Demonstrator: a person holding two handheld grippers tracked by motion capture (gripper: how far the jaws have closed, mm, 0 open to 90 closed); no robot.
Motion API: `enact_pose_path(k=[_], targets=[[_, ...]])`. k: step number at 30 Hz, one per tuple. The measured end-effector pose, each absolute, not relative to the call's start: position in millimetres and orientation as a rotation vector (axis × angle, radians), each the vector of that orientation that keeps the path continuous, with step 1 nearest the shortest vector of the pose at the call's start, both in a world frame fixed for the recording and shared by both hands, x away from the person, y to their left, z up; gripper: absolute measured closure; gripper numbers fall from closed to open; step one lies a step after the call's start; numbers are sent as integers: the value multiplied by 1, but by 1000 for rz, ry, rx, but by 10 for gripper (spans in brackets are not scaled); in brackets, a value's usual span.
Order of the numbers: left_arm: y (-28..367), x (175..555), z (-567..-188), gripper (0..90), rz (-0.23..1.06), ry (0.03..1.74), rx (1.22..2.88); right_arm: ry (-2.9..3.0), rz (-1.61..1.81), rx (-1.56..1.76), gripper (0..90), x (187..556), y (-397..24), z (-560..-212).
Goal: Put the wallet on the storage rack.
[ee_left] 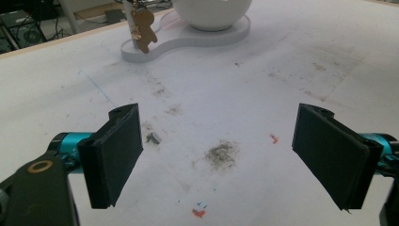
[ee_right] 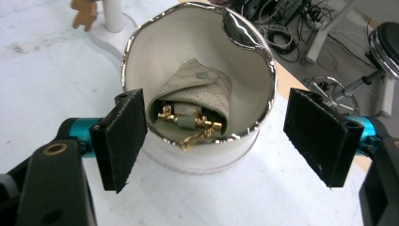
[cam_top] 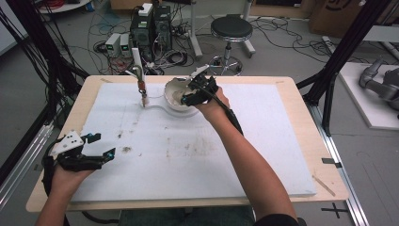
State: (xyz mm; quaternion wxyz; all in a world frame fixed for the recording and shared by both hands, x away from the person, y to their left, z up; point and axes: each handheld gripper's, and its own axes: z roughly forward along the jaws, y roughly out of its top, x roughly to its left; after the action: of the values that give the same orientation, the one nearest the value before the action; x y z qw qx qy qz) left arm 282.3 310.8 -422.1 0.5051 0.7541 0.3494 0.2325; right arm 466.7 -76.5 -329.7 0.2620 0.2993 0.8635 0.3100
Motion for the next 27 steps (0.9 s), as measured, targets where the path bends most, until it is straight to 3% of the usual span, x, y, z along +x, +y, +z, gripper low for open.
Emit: enact_pose_path(k=[16, 27], targets=[[296, 296, -422, 164, 529, 810, 1833, 2221, 1027, 830, 222, 413, -162, -323], [284, 307, -422, 164, 511, 784, 1837, 2146, 1120, 893, 219, 378, -214, -341]])
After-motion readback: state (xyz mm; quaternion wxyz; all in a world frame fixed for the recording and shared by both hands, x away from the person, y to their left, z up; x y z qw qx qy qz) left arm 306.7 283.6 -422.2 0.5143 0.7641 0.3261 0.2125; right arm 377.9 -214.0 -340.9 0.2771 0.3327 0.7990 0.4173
